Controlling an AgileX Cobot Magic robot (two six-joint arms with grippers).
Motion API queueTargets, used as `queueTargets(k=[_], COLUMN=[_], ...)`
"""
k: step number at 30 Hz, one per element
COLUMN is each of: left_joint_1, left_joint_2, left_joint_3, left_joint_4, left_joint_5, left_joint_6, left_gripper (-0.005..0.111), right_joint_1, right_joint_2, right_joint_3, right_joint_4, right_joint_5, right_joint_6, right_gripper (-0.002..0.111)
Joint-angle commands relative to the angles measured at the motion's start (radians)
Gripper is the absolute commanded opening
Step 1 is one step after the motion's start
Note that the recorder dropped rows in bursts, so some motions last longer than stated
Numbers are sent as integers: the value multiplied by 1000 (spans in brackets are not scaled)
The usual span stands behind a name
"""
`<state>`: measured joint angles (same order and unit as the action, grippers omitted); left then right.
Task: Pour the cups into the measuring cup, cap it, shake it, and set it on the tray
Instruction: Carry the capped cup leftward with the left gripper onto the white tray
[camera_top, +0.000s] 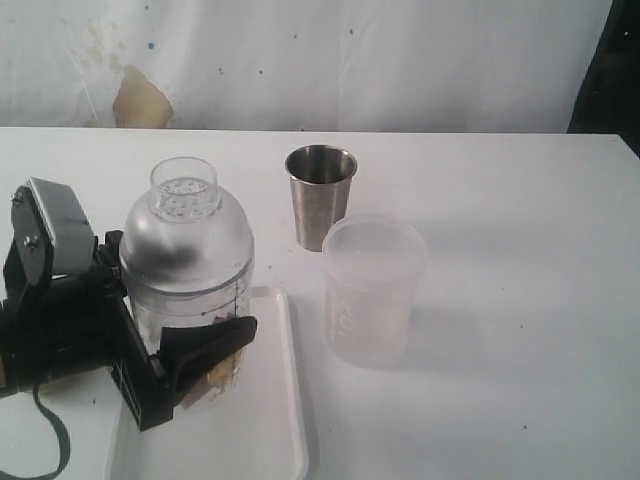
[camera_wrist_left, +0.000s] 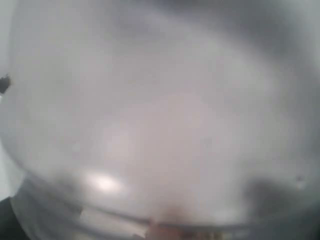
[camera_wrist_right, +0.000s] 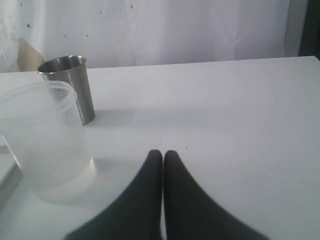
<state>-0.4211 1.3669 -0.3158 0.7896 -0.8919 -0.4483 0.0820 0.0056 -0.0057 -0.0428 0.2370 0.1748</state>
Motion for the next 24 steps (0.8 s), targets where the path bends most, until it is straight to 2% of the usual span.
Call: queueTargets(k=[1, 9, 21, 24], left_joint_1=[2, 2, 2, 2], left_joint_2=[31, 212, 363, 375], left_joint_3=[17, 15, 13, 13], left_joint_4=[-41, -173, -242, -251], left_joint_5=[-76, -258, -287, -287], left_joint_6=[71, 148, 241, 241], left_gripper=[0, 0, 0, 5], right_joint_1=[7, 7, 7, 7], right_joint_2=[-6, -6, -6, -6], right_joint_3=[6, 6, 6, 6], right_joint_4=[-2, -2, -2, -2], right_joint_5=[2, 2, 2, 2], right_joint_6=[5, 5, 5, 5], right_gripper=[0, 0, 0, 0])
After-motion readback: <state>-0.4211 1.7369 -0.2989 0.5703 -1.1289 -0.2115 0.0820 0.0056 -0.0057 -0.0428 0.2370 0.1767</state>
